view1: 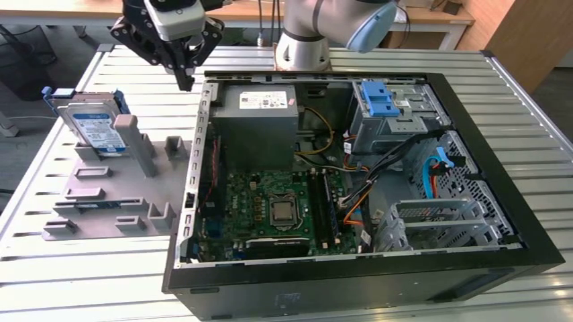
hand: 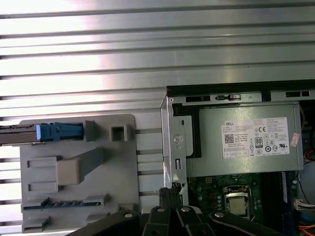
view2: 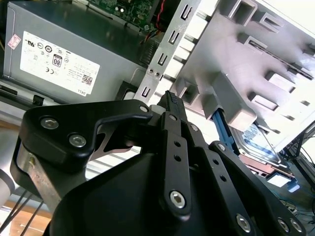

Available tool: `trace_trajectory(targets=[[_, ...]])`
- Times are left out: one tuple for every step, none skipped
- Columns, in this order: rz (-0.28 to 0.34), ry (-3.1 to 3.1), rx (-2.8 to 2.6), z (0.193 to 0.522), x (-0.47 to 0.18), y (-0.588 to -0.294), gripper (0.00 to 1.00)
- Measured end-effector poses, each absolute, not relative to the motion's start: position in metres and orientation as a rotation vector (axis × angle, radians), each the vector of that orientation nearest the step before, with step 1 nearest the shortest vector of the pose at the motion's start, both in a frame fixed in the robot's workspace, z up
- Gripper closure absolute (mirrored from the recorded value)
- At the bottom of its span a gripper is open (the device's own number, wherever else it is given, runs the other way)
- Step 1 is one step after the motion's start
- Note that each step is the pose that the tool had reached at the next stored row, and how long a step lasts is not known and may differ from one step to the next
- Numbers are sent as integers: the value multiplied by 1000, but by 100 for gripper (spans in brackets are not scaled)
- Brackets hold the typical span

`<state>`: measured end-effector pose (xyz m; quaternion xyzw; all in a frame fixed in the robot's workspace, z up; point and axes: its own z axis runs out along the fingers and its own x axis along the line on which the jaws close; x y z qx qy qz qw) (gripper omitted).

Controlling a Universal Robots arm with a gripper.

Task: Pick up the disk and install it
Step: 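Reach for the disk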

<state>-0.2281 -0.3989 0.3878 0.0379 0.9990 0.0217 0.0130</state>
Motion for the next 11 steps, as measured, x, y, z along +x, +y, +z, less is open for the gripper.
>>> trace_trajectory(targets=[[68, 3113, 118, 388, -228, -399, 89], [68, 3113, 118, 388, -229, -399, 89], [68, 3113, 118, 388, -229, -399, 89], [68, 3113, 118, 388, -229, -399, 89], [68, 3113, 118, 388, -229, -399, 89], [68, 3113, 118, 388, -230, -399, 89], [68, 3113, 118, 388, -230, -399, 89], [68, 3113, 118, 388, -230, -399, 89], [68, 3113, 118, 388, -231, -399, 89], [68, 3113, 118, 388, -231, -399, 89], [68, 3113, 118, 388, -231, -399, 89]])
